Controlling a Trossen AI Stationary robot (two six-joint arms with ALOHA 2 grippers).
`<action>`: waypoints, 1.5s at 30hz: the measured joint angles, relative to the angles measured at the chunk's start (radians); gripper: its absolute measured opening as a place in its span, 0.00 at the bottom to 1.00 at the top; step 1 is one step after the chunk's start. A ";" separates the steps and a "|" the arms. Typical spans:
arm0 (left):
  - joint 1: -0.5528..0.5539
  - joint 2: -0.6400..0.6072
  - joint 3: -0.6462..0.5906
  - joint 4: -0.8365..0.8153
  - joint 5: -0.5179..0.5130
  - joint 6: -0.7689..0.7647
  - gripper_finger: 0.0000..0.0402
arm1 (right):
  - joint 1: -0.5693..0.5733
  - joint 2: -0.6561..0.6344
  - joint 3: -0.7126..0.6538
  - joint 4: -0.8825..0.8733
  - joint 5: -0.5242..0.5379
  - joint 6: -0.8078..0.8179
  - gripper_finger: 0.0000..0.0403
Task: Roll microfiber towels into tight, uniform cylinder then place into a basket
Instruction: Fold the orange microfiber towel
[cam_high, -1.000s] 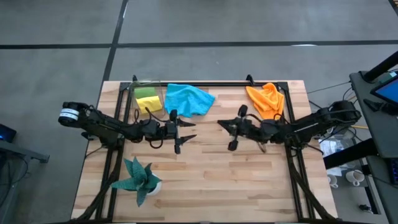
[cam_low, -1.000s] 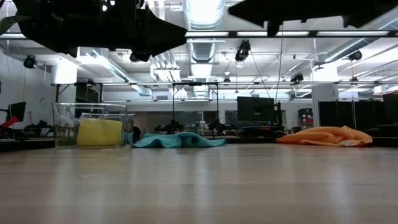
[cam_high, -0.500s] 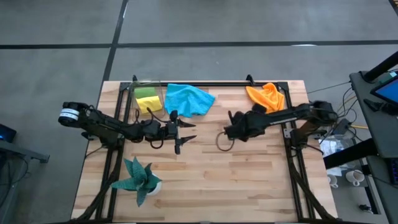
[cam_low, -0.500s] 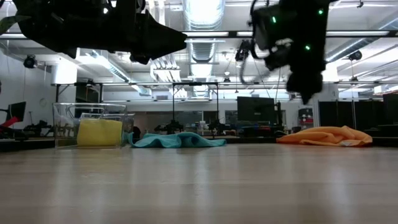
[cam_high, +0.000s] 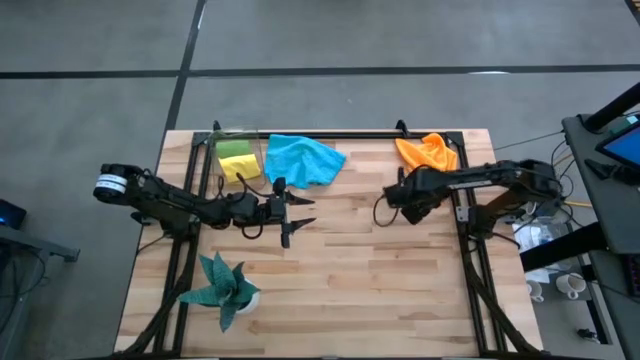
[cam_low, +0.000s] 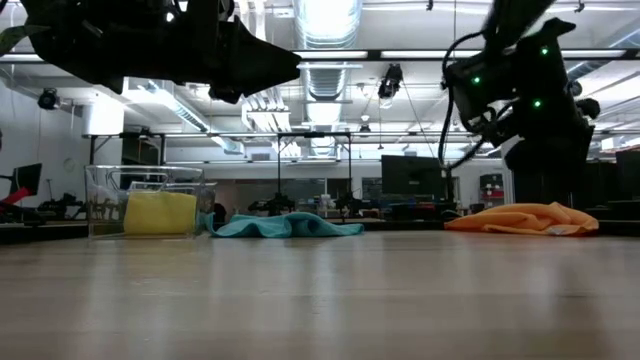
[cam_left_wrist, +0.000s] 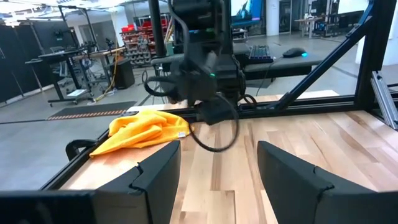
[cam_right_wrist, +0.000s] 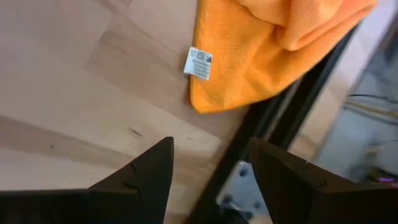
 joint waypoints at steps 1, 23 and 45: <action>0.000 0.000 0.000 0.000 0.000 0.000 0.49 | -0.024 -0.024 -0.018 0.025 -0.009 -0.007 0.51; 0.000 0.000 0.000 -0.006 0.000 0.000 0.49 | -0.297 0.002 -0.171 0.291 -0.157 -0.281 0.51; 0.000 0.000 0.000 -0.021 0.000 -0.001 0.49 | -0.406 0.036 -0.190 0.369 -0.175 -0.336 0.26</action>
